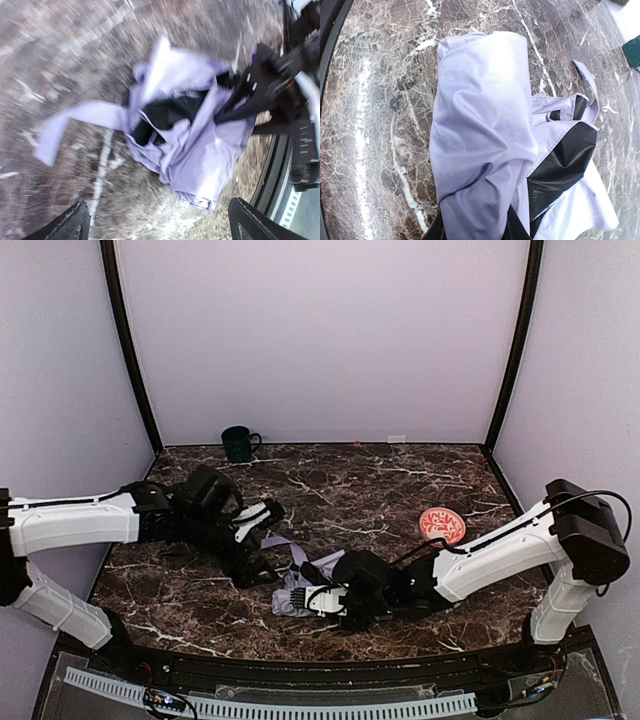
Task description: Put away the umbrella
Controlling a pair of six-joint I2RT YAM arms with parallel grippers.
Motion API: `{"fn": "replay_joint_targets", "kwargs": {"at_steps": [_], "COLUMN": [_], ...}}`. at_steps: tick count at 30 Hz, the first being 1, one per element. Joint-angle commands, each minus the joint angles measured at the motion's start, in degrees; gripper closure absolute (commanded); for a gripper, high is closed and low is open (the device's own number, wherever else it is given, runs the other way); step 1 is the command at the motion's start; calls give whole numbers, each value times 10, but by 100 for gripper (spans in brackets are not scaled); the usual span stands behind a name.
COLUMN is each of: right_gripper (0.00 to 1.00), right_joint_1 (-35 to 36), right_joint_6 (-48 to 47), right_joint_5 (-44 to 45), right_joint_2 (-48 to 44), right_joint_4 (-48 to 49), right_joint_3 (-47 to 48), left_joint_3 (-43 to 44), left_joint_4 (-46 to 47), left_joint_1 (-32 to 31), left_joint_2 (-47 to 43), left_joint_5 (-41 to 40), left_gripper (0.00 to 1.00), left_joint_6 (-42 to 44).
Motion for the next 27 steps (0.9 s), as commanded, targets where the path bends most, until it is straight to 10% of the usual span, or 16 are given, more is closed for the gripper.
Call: {"fn": "replay_joint_targets", "kwargs": {"at_steps": [1, 13, 27], "right_gripper": [100, 100, 100], "right_joint_1": [-13, -109, -158], "right_joint_6": [71, 117, 127], "right_joint_5": [-143, -326, -498], "right_joint_2": [22, 110, 230], "right_joint_4": [-134, -267, -362], "right_joint_3": [6, 124, 210], "left_joint_3": [-45, -170, -179], "left_joint_4": [81, 181, 257], "left_joint_1": [7, -97, -221], "left_joint_2": [-112, -289, -75], "left_joint_5": [-93, -117, -253], "left_gripper": [1, 29, 7], "left_joint_6": [-68, 84, 318]}}
